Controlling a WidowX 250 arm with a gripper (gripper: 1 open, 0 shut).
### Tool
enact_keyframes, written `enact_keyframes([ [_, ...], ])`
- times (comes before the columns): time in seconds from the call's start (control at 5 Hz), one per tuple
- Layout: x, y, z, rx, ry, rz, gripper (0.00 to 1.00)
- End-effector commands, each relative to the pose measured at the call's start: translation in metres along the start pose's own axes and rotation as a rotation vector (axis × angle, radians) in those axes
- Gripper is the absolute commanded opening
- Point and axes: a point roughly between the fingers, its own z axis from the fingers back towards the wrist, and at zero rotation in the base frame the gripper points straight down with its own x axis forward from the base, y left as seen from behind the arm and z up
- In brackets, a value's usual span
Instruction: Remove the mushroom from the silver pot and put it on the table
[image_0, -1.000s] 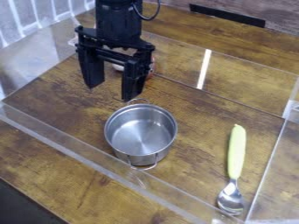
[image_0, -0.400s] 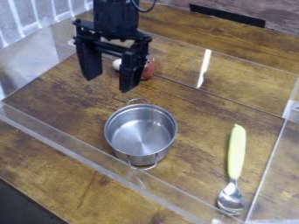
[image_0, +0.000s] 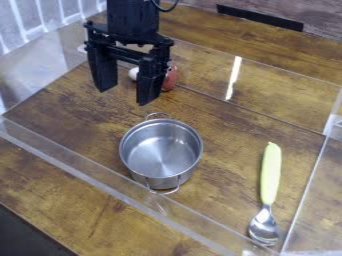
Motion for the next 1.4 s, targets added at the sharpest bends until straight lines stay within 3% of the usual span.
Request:
enact_keyframes([
  [0.0,0.006,0.004,0.027,-0.001,-0.091,0.010,1.00],
  [0.6,-0.005,-0.002,0.026,-0.014,-0.089,-0.007,1.00],
  [1.2,-0.004,-0.006,0.023,0.014,-0.119,-0.004,1.00],
])
